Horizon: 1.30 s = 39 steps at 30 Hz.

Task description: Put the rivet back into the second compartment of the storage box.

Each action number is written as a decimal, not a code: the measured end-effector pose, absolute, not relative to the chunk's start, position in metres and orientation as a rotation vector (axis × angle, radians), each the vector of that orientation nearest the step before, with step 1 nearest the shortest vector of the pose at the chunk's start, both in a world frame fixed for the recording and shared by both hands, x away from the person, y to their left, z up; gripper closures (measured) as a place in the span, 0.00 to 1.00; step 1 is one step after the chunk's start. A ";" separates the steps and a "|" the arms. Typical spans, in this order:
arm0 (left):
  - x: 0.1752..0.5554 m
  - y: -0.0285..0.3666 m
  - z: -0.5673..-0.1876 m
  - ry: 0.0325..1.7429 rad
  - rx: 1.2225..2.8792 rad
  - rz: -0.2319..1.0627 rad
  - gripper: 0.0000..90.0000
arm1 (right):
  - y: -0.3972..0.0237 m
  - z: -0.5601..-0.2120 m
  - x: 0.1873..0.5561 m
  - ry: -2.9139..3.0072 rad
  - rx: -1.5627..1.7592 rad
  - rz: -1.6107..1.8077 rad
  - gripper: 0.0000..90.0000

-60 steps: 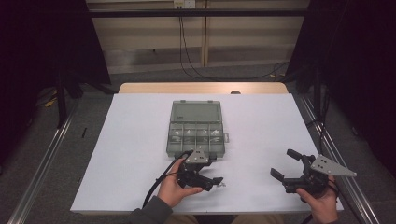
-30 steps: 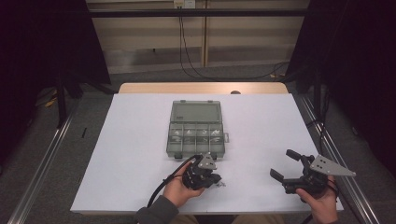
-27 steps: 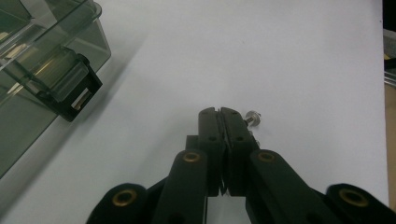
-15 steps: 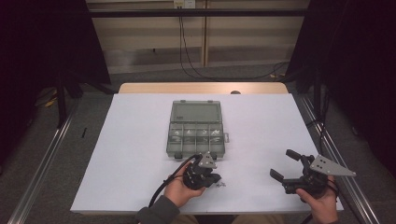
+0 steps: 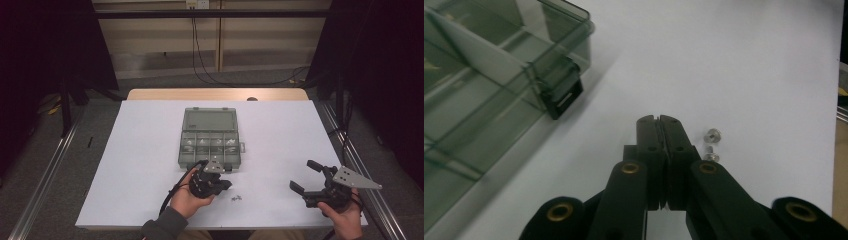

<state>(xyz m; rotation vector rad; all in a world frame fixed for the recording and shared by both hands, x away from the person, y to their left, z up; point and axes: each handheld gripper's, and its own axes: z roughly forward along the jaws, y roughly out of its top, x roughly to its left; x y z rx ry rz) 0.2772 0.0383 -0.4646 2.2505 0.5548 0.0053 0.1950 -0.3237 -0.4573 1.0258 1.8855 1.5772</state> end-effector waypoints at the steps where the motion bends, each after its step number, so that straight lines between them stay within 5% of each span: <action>1: 0.278 0.040 -0.463 0.560 2.250 0.013 0.99 | -0.324 -0.457 0.195 1.885 1.027 1.578 0.02; 39: 0.333 0.094 -0.416 0.792 2.074 0.165 0.99 | -0.323 -0.459 0.196 1.889 1.020 1.590 0.02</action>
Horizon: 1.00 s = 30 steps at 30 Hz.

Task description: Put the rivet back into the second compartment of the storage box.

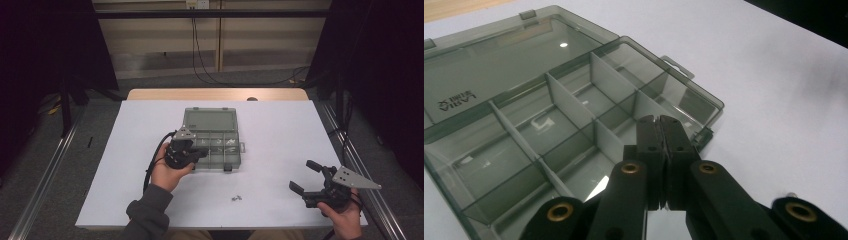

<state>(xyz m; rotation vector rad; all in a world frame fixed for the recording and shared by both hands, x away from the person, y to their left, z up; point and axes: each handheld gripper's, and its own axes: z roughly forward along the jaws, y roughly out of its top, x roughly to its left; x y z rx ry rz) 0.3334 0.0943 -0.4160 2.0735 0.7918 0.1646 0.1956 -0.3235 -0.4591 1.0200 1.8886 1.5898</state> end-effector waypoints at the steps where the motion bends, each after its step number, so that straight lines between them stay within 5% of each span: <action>1: 0.335 0.094 -0.416 0.798 2.074 0.170 0.99 | -0.323 -0.459 0.196 1.890 1.020 1.590 0.02; 30: 0.375 0.088 -0.429 0.964 2.063 0.341 0.99 | -0.323 -0.460 0.196 1.891 1.016 1.599 0.02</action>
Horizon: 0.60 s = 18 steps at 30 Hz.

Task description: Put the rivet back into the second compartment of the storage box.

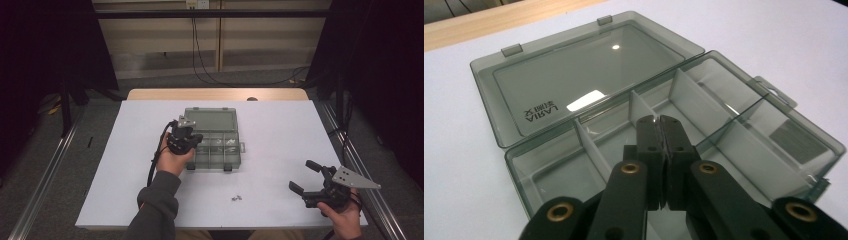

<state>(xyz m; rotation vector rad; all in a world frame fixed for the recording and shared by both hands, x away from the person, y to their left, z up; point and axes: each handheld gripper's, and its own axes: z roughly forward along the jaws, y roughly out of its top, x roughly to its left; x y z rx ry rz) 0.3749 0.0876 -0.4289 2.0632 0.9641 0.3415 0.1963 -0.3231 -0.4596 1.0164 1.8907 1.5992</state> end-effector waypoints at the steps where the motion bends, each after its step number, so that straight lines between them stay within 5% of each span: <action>1: 0.376 0.087 -0.430 0.968 2.067 0.345 0.99 | -0.323 -0.460 0.196 1.892 1.017 1.600 0.02; 18: 0.391 0.084 -0.446 1.030 2.030 0.338 0.98 | -0.323 -0.459 0.197 1.893 1.012 1.606 0.02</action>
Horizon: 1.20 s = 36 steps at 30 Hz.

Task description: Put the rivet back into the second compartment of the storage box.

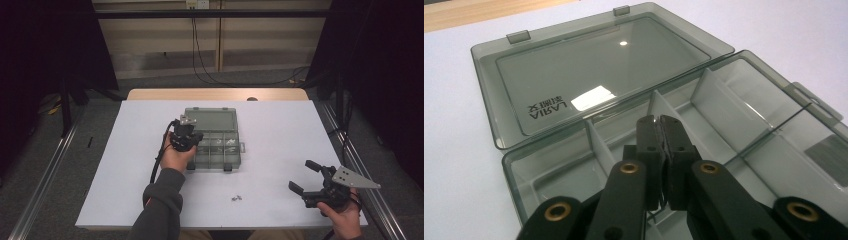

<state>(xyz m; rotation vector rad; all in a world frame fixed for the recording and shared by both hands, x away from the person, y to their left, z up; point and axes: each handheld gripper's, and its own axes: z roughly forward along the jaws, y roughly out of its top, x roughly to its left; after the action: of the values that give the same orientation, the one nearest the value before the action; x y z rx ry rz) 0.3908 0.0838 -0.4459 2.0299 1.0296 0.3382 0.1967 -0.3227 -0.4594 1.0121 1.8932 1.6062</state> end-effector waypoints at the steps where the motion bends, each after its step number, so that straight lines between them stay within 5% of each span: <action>1: 0.391 0.084 -0.446 1.030 2.028 0.343 0.96 | -0.322 -0.459 0.197 1.894 1.013 1.605 0.02; 16: 0.372 0.093 -0.436 0.947 1.944 0.238 0.74 | -0.323 -0.460 0.197 1.897 1.011 1.607 0.02; 31: 0.348 0.093 -0.436 0.855 1.886 0.176 0.29 | -0.322 -0.460 0.196 1.903 1.003 1.603 0.02; 36: 0.339 0.091 -0.436 0.822 1.888 0.149 0.21 | -0.321 -0.460 0.196 1.904 1.001 1.602 0.02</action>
<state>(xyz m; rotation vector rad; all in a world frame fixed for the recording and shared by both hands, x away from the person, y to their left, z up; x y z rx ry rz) 0.3395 0.0913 -0.4362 1.8883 0.8221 0.1489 0.1964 -0.3215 -0.4600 1.0013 1.9042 1.6021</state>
